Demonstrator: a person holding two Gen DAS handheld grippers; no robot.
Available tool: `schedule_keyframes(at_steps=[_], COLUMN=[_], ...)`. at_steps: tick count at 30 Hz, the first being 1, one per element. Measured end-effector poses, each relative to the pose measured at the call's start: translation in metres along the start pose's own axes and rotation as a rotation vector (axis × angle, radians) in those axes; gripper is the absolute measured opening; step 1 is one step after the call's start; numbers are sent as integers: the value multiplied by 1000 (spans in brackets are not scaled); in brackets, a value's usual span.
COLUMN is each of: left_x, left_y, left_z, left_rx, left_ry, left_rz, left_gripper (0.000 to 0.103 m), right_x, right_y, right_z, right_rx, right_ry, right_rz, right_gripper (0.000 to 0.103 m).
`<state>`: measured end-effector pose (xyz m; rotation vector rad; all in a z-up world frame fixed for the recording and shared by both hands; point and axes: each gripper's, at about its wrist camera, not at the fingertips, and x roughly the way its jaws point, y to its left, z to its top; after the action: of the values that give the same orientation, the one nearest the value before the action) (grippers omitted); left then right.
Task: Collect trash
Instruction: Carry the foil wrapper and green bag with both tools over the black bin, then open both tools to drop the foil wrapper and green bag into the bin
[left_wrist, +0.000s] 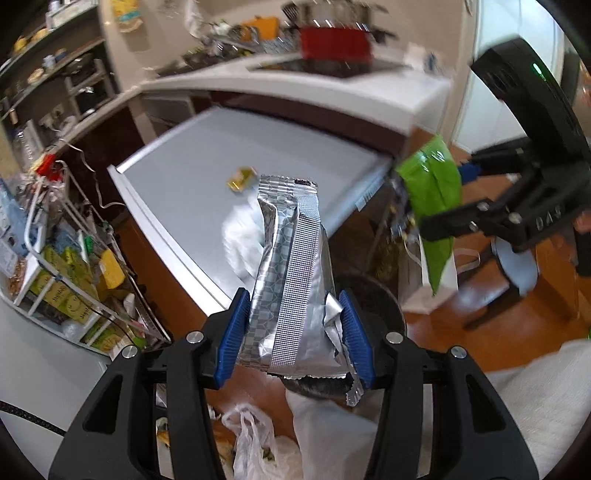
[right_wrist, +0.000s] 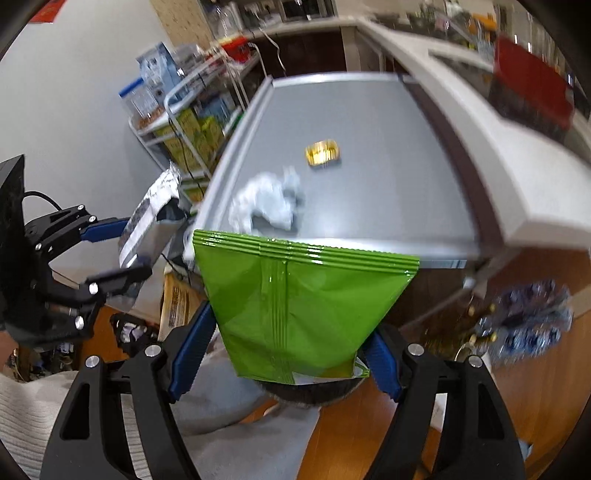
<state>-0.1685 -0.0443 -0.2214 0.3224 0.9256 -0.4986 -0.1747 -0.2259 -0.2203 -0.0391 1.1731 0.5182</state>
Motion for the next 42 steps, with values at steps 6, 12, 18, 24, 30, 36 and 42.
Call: schedule_keyframes(at_steps=[6,12,18,24,30,36,42], left_x=[51,85,102,99,93,75,44], left_y=[-12,-12,-15,-14,-10,-5,5], left_z=[-25,-35,-37,-35,-28,-19,2], left_rx=[-2,-37,-38,-66,-72,-77,-98], left_ry=[140,205,226,205,196,154,53], left_rz=[-71,-78,-66,-56,-38,-25,-1], left_gripper=[51,51,53,88,89,89,89], right_x=[51,96,116,121,108,76,28], right_y=[-13,-28,-36,-46,-49,-44,-36], right_z=[-24,-33,-35,-36,-32,-21,10], right_rx=[51,126,170,221,214,173,125], right_ry=[90,150,184,196,184,134,7], right_rz=[-30,-36,-36,-42,-53,-75,-87], right_gripper=[74,74,74,86,87,87,90])
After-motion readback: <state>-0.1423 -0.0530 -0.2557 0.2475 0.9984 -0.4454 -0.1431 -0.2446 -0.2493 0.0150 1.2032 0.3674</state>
